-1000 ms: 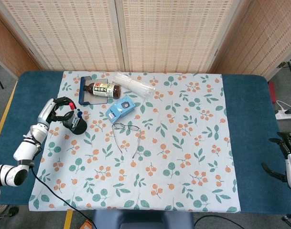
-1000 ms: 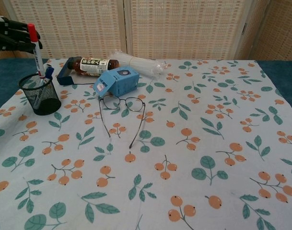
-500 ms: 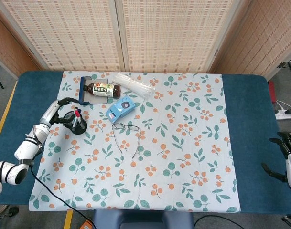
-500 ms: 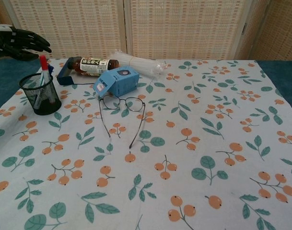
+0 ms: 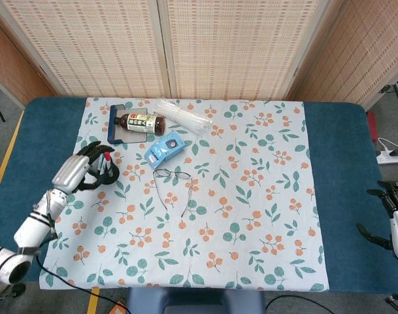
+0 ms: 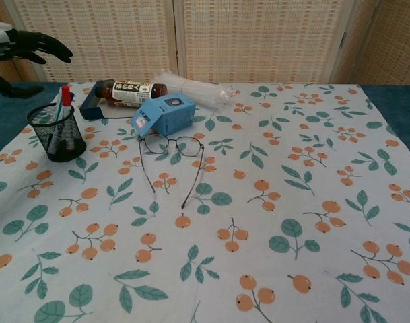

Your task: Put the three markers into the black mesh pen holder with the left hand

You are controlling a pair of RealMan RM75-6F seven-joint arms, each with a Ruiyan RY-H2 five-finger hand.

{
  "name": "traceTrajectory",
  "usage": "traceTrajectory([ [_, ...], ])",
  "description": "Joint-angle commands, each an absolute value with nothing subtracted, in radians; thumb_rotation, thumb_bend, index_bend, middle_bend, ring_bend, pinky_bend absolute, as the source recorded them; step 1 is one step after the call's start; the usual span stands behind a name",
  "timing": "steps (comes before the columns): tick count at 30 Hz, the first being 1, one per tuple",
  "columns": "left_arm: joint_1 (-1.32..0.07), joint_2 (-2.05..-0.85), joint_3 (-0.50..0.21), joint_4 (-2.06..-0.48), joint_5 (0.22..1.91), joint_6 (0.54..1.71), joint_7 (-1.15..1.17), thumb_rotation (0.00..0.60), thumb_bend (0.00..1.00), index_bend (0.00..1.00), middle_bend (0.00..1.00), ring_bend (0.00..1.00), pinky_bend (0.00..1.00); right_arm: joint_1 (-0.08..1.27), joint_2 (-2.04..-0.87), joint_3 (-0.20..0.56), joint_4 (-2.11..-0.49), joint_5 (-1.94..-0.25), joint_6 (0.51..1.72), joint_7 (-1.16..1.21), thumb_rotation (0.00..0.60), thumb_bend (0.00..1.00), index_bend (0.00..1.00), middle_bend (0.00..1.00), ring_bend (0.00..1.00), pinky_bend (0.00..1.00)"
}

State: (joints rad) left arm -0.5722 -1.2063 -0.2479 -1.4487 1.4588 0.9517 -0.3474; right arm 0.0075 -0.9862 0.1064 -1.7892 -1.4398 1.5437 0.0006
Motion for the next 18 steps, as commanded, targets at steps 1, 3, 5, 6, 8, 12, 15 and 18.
traceTrajectory([
  [1, -0.278, -1.149, -0.081, -1.859, 1.522, 1.411, 0.444, 0.6, 0.4, 0.17, 0.14, 0.04, 0.11, 0.006, -0.983, 0.102, -1.794, -1.454, 1.548, 0.005, 0.6, 0.1, 0.28, 0.14, 0.28, 0.16],
  [3, -0.232, -1.176, -0.047, -1.821, 1.549, 1.471, 0.465, 0.6, 0.4, 0.16, 0.13, 0.04, 0.11, 0.005, -0.982, 0.097, -1.8, -1.469, 1.552, 0.005, 0.6, 0.1, 0.28, 0.14, 0.28, 0.16],
  [5, -0.209, -1.188, -0.033, -1.787, 1.537, 1.484, 0.427, 0.6, 0.4, 0.16, 0.13, 0.04, 0.11, 0.004, -0.98, 0.092, -1.805, -1.483, 1.556, 0.004, 0.6, 0.1, 0.28, 0.14, 0.28, 0.16],
  [6, -0.195, -1.19, -0.029, -1.763, 1.505, 1.48, 0.393, 0.6, 0.4, 0.16, 0.12, 0.04, 0.11, 0.002, -0.978, 0.089, -1.809, -1.492, 1.56, 0.004, 0.6, 0.1, 0.28, 0.14, 0.28, 0.16],
  [8, -0.191, -1.185, -0.026, -1.736, 1.477, 1.458, 0.356, 0.6, 0.4, 0.15, 0.09, 0.02, 0.1, -0.001, -0.976, 0.087, -1.814, -1.502, 1.568, 0.002, 0.6, 0.1, 0.28, 0.14, 0.28, 0.16],
  [12, -0.181, -1.183, -0.032, -1.676, 1.424, 1.438, 0.326, 0.6, 0.4, 0.14, 0.06, 0.01, 0.09, -0.005, -0.973, 0.084, -1.821, -1.512, 1.579, -0.003, 0.6, 0.1, 0.28, 0.14, 0.28, 0.16],
  [15, -0.169, -1.203, -0.053, -1.614, 1.376, 1.443, 0.301, 0.6, 0.4, 0.14, 0.06, 0.01, 0.09, -0.005, -0.973, 0.083, -1.824, -1.513, 1.578, -0.01, 0.6, 0.1, 0.28, 0.14, 0.28, 0.16],
  [18, -0.166, -1.211, -0.065, -1.576, 1.35, 1.435, 0.274, 0.6, 0.4, 0.14, 0.06, 0.01, 0.09, -0.004, -0.974, 0.082, -1.824, -1.511, 1.575, -0.015, 0.6, 0.1, 0.28, 0.14, 0.28, 0.16],
])
